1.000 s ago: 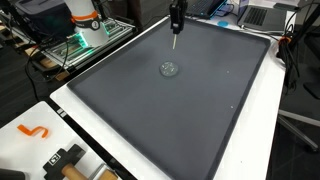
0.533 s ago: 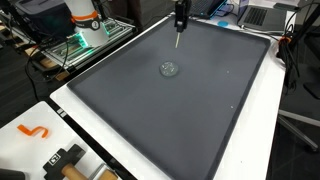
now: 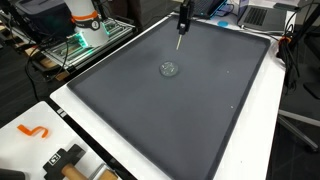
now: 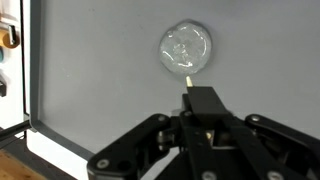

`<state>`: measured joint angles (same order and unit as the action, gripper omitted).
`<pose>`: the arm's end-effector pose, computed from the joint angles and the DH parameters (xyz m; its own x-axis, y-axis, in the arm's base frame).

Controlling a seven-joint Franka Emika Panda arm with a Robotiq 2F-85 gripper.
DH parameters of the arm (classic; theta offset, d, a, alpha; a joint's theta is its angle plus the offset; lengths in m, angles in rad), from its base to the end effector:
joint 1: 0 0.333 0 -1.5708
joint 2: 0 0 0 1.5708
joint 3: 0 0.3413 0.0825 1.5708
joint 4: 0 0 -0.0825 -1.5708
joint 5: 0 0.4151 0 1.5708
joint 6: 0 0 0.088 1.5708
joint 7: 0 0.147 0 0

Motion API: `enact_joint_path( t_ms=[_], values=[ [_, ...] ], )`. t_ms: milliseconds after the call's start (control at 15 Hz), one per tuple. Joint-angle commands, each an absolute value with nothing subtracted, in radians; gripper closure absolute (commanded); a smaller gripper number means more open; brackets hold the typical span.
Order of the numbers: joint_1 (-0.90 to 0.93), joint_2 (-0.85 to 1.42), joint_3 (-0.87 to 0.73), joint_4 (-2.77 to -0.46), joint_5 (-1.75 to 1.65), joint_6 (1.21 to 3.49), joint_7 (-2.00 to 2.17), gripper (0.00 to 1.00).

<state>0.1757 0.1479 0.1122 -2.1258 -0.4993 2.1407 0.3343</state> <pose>0.5624 0.1282 0.3027 0.9692 0.2407 -0.0527 0.2419 -0.8885 0.3899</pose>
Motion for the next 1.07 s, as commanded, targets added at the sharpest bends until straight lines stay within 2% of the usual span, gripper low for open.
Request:
enact_joint_path(
  t_ms=[0,1000],
  values=[
    [0.216,0.201,0.112,-2.077,-0.567,2.066,0.435,0.97],
    [0.301,0.325,0.105,-1.984,-0.652,1.948,0.618,0.97]
  ],
)
